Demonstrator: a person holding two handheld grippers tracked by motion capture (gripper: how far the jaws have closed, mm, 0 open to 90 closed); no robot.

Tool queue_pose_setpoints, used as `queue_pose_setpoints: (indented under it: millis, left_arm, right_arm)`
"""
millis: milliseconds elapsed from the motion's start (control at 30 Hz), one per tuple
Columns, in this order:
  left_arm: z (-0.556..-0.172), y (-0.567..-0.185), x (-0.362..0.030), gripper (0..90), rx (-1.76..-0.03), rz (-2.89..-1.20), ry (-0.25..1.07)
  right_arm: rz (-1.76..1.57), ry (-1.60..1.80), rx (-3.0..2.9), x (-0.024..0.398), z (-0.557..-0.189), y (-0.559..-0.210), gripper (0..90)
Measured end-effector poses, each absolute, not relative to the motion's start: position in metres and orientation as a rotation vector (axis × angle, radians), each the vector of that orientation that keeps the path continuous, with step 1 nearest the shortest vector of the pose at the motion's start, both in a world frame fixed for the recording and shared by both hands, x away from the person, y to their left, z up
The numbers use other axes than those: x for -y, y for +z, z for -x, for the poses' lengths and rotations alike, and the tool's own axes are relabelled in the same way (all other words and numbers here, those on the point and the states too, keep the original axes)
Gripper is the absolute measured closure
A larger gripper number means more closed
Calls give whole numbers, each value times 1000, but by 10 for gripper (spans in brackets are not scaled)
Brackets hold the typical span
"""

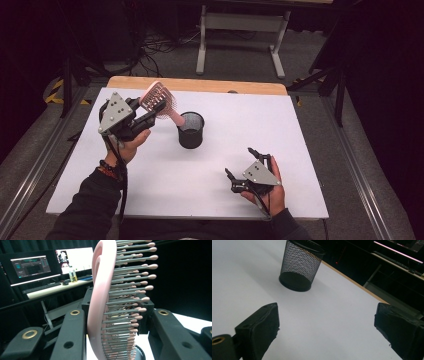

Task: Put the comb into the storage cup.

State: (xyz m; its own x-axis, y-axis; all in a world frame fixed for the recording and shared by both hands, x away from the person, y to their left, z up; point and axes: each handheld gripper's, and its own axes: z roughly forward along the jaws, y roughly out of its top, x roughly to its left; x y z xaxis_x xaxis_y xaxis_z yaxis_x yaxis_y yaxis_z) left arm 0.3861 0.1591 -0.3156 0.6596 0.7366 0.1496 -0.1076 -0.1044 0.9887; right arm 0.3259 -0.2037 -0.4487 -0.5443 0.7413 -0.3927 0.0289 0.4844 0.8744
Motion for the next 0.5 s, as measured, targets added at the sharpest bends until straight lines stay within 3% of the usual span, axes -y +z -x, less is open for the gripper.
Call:
queue_pose_setpoints:
  millis: [500]
  left_arm:
    - [-400,-327,-132,626,-539,-1558,716]
  right_arm:
    - [-639,1105,-1932,203,-326,-450,71]
